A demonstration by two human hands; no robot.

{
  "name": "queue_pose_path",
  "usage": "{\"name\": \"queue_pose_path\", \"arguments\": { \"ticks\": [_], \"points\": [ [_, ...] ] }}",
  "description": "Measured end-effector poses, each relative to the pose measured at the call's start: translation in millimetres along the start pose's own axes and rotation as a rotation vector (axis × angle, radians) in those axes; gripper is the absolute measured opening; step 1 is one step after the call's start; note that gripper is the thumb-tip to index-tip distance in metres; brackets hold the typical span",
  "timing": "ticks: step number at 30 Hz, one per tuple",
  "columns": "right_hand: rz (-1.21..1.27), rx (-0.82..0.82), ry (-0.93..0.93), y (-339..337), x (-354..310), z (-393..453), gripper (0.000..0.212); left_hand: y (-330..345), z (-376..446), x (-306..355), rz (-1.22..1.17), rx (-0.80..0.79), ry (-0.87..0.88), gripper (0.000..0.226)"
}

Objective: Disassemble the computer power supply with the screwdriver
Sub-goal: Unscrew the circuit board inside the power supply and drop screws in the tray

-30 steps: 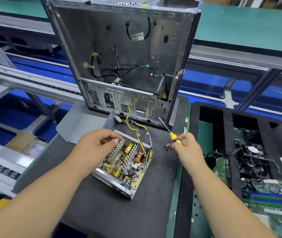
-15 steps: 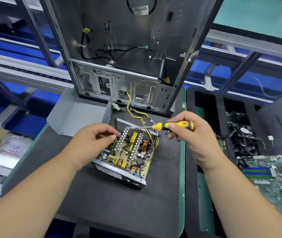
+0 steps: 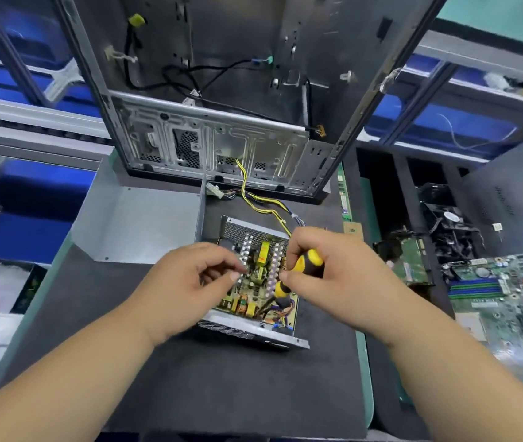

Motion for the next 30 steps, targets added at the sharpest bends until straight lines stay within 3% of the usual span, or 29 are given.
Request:
{"name": "queue_pose_path", "arguments": {
  "ticks": [6, 14, 30],
  "points": [
    [-0.120, -0.057, -0.028, 11.6, -2.6, -6.3, 0.016, 3.9, 7.9, 8.8, 0.102, -0.115, 0.142, 0.022],
    [-0.122, -0.071, -0.005, 10.7, -1.2, -9.7, 0.017, 8.5, 11.8, 23.1, 0.242, -0.023, 0.166, 0.017],
    [-0.146, -0.064, -0.028, 9.2, -1.0, -14.8, 0.015, 17.0, 8.2, 26.9, 0.327, -0.031, 0.193, 0.016]
  ]
}}
Point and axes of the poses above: each hand's wrist, its own z-axis towards the middle knuckle, its own y-axis out of the palm, x = y × z, the point moved 6 cm from there along z, towards the middle knuckle, and after that the axes turned 11 degrees about x, right-handed, at the moved point
